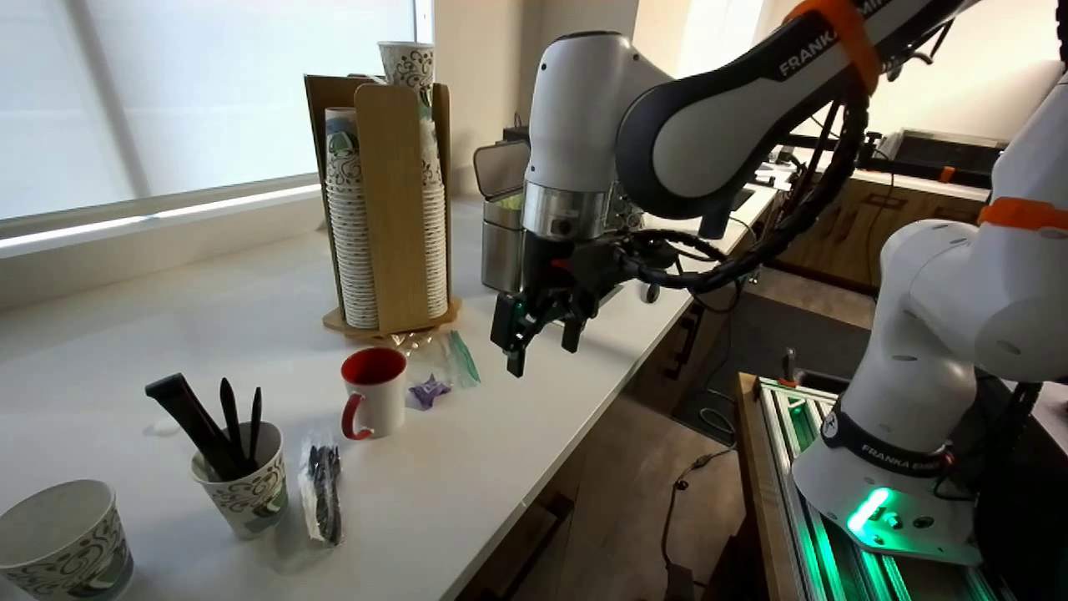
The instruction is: Place the clear plastic with cutlery inside it into the white and red mug.
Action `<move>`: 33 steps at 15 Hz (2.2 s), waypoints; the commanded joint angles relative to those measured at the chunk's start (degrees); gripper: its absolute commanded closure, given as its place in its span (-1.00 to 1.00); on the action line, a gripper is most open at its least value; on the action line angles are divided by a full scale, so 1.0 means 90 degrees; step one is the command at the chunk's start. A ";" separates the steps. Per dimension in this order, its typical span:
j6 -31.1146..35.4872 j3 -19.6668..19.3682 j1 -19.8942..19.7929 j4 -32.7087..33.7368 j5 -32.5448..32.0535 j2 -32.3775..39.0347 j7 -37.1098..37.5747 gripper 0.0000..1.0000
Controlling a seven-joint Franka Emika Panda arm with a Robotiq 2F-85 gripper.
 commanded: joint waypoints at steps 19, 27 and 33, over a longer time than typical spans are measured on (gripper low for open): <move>0.4388 -0.0107 0.1171 0.1836 0.0958 0.3525 -0.0441 -1.00; 0.3679 -0.0958 0.1880 0.2664 0.0101 0.4267 0.0129 -1.00; 0.2605 -0.1958 0.3065 0.3924 -0.0787 0.5163 0.0751 -1.00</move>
